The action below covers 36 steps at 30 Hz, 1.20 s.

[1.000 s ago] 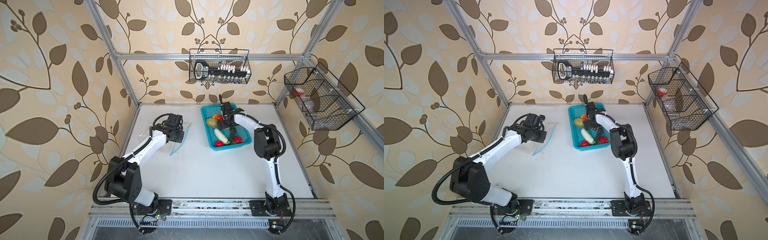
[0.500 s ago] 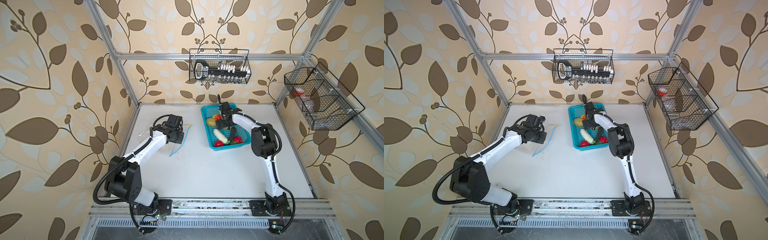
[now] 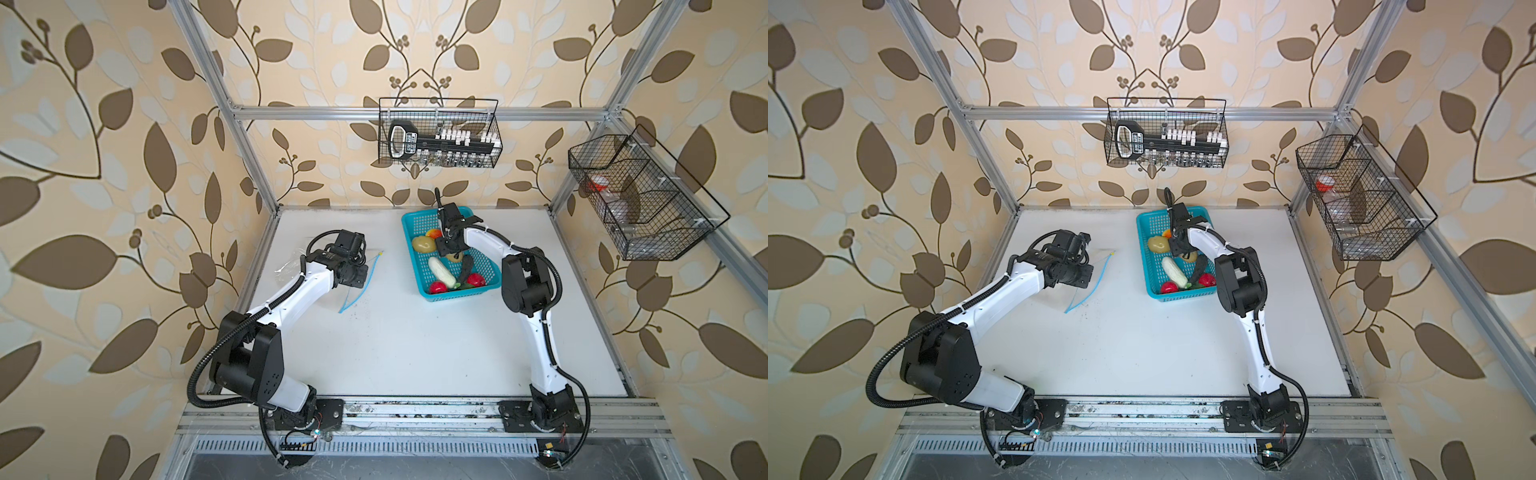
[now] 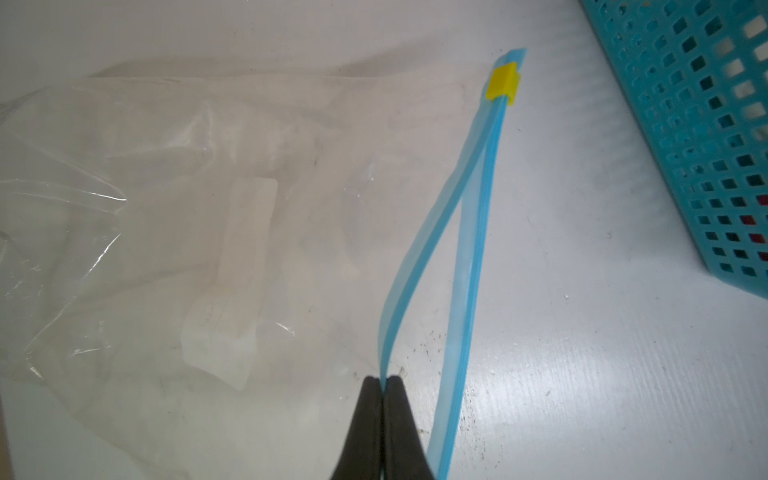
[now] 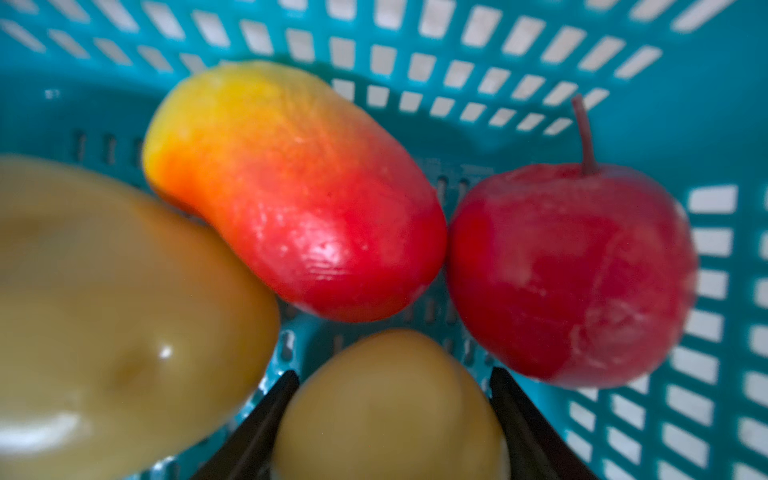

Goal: Place the food in the zip-top bag and seal the zipper
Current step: 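Lift the yellow potato out of the teal basket with the right gripper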

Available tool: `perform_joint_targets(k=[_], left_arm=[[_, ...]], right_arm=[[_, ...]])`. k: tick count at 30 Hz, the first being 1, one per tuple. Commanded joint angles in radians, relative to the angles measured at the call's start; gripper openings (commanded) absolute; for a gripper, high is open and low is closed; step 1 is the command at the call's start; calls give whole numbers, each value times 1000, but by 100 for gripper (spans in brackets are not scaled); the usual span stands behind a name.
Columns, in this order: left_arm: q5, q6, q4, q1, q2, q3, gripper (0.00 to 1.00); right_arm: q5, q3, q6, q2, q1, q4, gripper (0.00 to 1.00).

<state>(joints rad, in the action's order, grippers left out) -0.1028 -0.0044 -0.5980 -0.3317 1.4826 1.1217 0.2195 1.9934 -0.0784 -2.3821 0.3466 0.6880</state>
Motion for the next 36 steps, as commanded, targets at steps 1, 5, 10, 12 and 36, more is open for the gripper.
perform_joint_targets(k=[1,5,10,12,36], left_arm=[[-33,-6,21,11,2,-8,0],[-46,-3,23,11,-1,-12,0],[-41,-2,25,11,-11,-25,0],[-38,-5,24,11,-11,-26,0],[5,-11,23,11,-37,-31,0]], right_arm=[[-34,-17,-13,42,-3,24,47],[-70,-58,-36,94,-13,8,41],[-125,-112,-87,147,-39,-16,39],[-149,-127,-115,163,-50,-21,39],[-318,-628,-443,592,-60,-400,31]])
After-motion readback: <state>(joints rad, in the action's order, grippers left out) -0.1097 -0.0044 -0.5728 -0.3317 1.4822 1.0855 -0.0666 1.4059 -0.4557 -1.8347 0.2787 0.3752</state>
